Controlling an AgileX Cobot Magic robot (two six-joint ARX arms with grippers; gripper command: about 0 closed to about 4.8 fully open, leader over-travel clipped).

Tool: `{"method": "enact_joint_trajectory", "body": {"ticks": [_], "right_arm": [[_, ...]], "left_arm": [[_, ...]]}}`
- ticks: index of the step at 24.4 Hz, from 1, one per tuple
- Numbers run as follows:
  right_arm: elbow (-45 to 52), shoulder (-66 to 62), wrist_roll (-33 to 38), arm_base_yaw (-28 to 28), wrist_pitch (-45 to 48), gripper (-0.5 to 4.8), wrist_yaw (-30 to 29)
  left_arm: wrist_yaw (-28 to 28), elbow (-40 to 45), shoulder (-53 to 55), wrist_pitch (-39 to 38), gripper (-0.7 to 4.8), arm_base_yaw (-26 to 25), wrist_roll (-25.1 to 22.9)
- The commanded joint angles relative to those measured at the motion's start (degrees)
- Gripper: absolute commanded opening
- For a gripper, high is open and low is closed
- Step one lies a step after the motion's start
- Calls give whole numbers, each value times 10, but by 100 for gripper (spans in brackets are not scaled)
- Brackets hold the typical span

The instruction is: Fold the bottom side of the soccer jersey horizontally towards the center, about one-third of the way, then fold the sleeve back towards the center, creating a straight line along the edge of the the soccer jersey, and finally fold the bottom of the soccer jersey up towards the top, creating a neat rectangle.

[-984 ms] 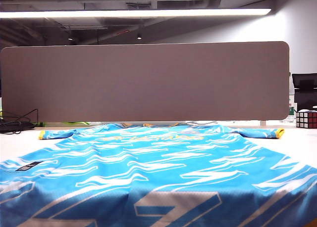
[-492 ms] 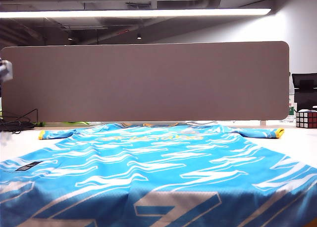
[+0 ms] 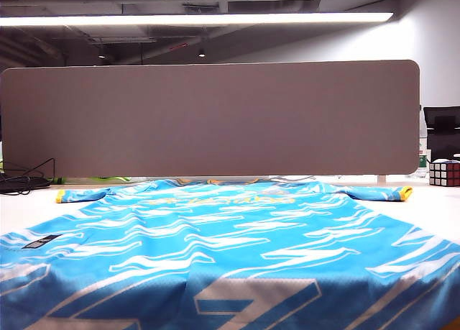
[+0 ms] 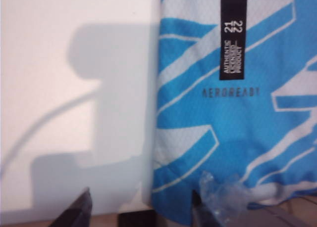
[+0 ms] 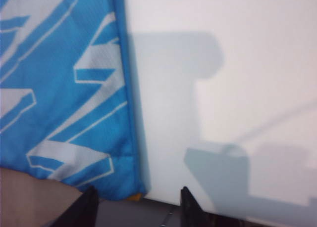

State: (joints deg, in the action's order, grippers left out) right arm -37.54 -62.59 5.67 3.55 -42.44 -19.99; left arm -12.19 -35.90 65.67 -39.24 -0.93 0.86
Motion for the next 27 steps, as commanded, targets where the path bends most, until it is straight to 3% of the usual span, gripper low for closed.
{"method": "enact_joint_trajectory", "body": {"ticks": [1, 2, 4, 7, 27], "right_arm": [[-2, -19, -12, 15, 18, 226, -48], [-2, -24, -13, 17, 19, 227, -57], [-2, -45, -13, 17, 23, 264, -79], [-2, -62, -13, 17, 24, 266, -84], [19, -122, -9, 16, 49, 266, -112]], "left_arm": [[-81, -3, 15, 3, 248, -43, -5], [-93, -3, 23, 2, 253, -50, -7], [-110, -3, 51, 0, 317, -59, -16], [-113, -3, 79, 2, 340, -59, -16], [-125, -2, 134, 12, 341, -55, -23]]}}
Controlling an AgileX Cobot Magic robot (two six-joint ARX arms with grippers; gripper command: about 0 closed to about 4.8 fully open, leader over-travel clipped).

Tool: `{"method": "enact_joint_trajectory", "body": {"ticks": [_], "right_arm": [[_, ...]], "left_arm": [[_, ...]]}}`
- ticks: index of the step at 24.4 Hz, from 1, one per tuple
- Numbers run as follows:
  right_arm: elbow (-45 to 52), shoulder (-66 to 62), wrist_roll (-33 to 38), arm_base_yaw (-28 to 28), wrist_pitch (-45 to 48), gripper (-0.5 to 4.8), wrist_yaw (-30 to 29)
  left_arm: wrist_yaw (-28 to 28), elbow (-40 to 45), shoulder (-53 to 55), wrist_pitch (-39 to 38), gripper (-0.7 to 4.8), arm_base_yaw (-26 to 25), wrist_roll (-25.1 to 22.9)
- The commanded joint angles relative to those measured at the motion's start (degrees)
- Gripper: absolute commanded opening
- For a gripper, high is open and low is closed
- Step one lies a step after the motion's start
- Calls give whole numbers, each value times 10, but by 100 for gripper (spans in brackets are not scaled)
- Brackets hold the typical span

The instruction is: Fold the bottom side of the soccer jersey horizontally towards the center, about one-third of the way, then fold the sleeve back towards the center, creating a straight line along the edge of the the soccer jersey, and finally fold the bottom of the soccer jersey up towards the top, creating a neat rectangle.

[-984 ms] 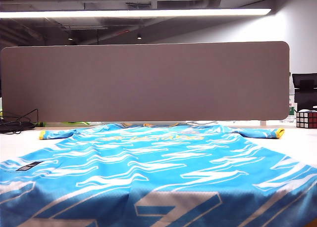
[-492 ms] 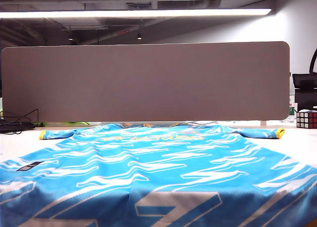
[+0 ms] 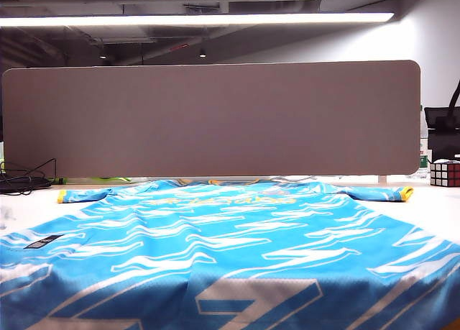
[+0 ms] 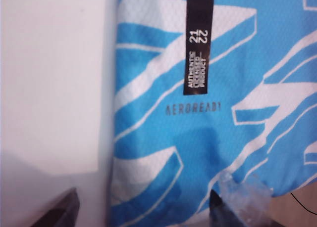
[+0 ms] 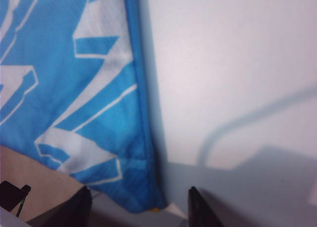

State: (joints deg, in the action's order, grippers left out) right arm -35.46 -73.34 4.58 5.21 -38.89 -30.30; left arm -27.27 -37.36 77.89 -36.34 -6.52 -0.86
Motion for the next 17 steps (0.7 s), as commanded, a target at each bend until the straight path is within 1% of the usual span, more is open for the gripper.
{"method": "enact_joint_trajectory", "body": {"ticks": [1, 3, 5, 7, 9, 15, 16, 17], "right_arm": [[-1, -30, 2, 0, 17, 266, -10], [-1, -47, 2, 0, 22, 266, -21], [-1, -64, 3, 0, 28, 266, -48], [-1, -73, 3, -1, 32, 266, -61], [-1, -76, 3, -4, 32, 265, -60], [-1, -75, 3, -8, 33, 261, -59], [-1, -75, 3, -8, 33, 261, -59], [-1, -75, 3, -8, 34, 261, -59]], "left_arm": [[26, 13, 12, -17, 341, 1, -7], [26, 13, 12, -17, 341, 1, -7], [23, 13, 12, -17, 341, 2, -7], [10, 13, 12, -17, 340, 2, -7], [-9, 13, 12, -17, 340, 2, -7], [-12, 13, 18, -17, 335, 23, -9], [-12, 15, 21, -16, 333, 26, -9], [-12, 15, 25, -16, 317, 31, -9]]}}
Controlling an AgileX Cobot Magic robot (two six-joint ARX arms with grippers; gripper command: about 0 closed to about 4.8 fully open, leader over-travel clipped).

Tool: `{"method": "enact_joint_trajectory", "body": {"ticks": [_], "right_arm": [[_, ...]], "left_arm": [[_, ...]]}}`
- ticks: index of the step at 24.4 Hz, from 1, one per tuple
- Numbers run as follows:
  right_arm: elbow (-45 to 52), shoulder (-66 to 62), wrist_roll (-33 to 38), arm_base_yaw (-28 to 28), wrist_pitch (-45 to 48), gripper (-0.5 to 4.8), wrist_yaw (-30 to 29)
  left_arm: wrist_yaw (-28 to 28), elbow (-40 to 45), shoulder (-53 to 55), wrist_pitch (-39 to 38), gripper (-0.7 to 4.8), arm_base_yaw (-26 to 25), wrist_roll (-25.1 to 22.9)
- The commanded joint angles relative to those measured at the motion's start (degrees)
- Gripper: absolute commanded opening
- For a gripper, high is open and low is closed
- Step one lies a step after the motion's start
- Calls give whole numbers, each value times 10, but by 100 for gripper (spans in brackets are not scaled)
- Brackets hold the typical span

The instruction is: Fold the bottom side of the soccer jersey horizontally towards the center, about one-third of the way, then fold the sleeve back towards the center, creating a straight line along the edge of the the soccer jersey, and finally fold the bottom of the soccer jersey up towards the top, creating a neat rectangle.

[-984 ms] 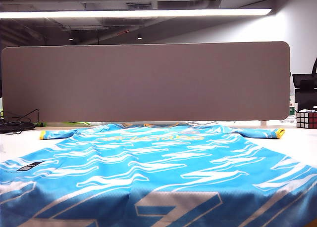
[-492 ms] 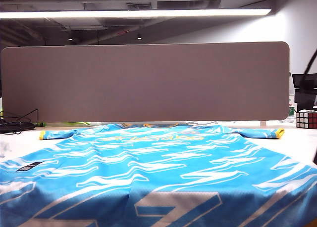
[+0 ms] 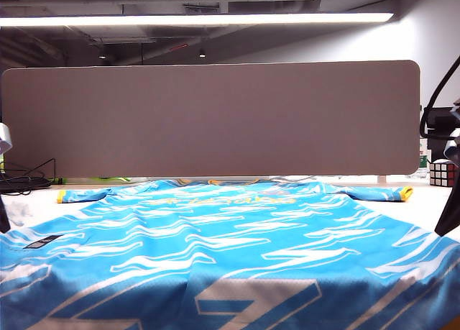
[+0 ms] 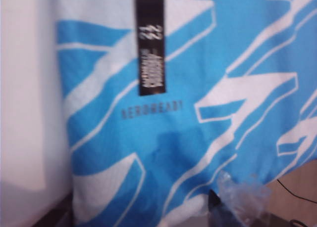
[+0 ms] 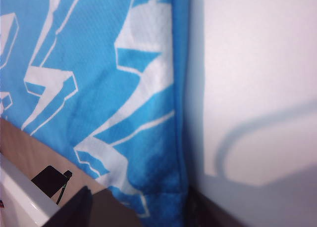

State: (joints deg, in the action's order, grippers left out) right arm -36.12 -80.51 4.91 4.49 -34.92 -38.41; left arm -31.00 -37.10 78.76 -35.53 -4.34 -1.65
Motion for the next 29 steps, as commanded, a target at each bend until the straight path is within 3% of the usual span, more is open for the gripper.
{"method": "enact_joint_trajectory", "body": {"ticks": [1, 4, 6, 7, 8, 10, 16, 22, 27, 29], "right_arm": [[5, -4, 0, -1, -6, 260, 22], [5, -4, 0, -2, -6, 193, 19], [5, -4, 0, -12, 1, 71, 17], [5, -3, 0, -21, 12, 29, 18], [5, -3, 7, -30, 23, 21, 18], [5, -3, 13, -37, 34, -8, 18], [5, 21, 26, -44, 36, -8, 11], [5, 146, 44, -44, -25, -8, 12], [5, 243, 45, -44, -108, -8, 7], [5, 303, 45, -44, -163, -8, -3]], "left_arm": [[27, 13, 19, -24, 290, 12, -1], [28, 13, 29, -22, 191, 18, 0], [27, 12, 30, -18, 77, 17, 0], [27, 11, 30, -14, 15, 17, 0], [27, 11, 30, -12, -6, 17, 0], [27, 8, 30, -12, -6, 17, -1], [26, -9, 25, -23, -6, 17, -1], [23, -25, -37, -74, -6, 30, -2], [35, -25, -129, -138, -6, 79, 7], [43, -26, -191, -166, -6, 121, 40]]}}
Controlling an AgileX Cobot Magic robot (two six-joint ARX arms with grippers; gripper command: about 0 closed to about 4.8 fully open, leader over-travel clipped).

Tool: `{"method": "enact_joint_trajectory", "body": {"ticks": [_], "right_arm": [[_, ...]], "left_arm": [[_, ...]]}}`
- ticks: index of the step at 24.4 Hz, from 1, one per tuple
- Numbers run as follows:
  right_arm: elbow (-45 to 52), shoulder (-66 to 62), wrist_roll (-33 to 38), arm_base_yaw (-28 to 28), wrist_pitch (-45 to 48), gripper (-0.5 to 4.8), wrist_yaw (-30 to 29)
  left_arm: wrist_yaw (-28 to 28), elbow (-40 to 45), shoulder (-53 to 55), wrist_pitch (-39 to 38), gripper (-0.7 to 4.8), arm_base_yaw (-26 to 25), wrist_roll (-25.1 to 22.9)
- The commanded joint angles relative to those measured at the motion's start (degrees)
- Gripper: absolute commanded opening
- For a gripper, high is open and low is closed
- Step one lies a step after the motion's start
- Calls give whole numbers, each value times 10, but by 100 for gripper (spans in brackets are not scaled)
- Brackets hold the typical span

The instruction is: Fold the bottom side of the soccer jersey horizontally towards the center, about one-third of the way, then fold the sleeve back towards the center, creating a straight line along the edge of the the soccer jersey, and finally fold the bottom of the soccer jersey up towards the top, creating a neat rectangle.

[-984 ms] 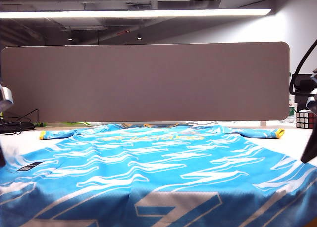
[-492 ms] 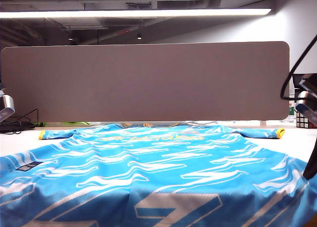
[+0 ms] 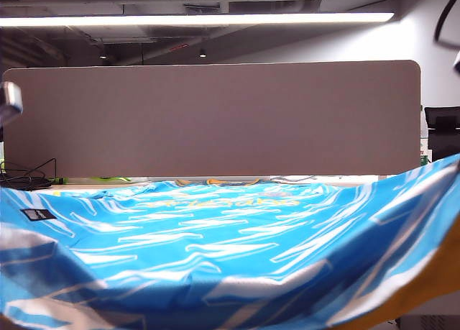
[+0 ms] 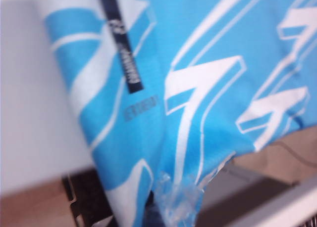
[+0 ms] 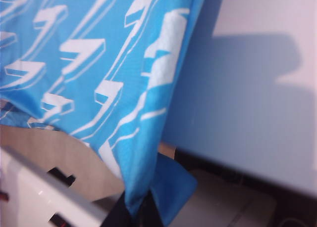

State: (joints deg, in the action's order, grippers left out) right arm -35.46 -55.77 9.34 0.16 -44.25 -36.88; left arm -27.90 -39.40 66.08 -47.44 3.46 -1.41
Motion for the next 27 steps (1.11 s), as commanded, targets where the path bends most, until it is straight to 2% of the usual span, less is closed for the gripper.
{"method": "enact_joint_trajectory", "body": {"ticks": [1, 2, 4, 9, 12, 13, 14, 21, 25, 26, 27], "right_arm": [[-2, 97, 1, 0, -100, -8, -17], [-2, 144, 25, 0, -113, -8, -17], [-5, 192, 61, 0, -99, -8, -17], [-7, 193, 108, 1, -5, -8, -18], [-14, 145, 129, 1, 80, -8, -18], [-28, 98, 132, 1, 132, -8, -16], [-41, 63, 131, 2, 160, -8, -14], [-181, -174, 116, 2, 257, -8, -1], [-315, -362, 111, 2, 301, -6, 10], [-332, -391, 106, 2, 322, 19, 11], [-348, -417, 99, 3, 343, 96, 9]], "left_arm": [[11, -3, -97, -48, -6, 64, 66], [18, -4, -138, -41, -6, 85, 96], [17, -5, -173, -25, -6, 93, 131], [23, -5, -169, 43, -6, 93, 141], [26, -6, -142, 144, -6, 92, 167], [30, -12, -114, 205, -6, 90, 180], [37, -21, -93, 234, -6, 87, 180], [52, -130, 92, 326, -6, 33, 173], [52, -233, 252, 391, -2, -2, 162], [51, -243, 273, 413, 24, -4, 155], [49, -254, 297, 441, 109, -7, 139]]}}
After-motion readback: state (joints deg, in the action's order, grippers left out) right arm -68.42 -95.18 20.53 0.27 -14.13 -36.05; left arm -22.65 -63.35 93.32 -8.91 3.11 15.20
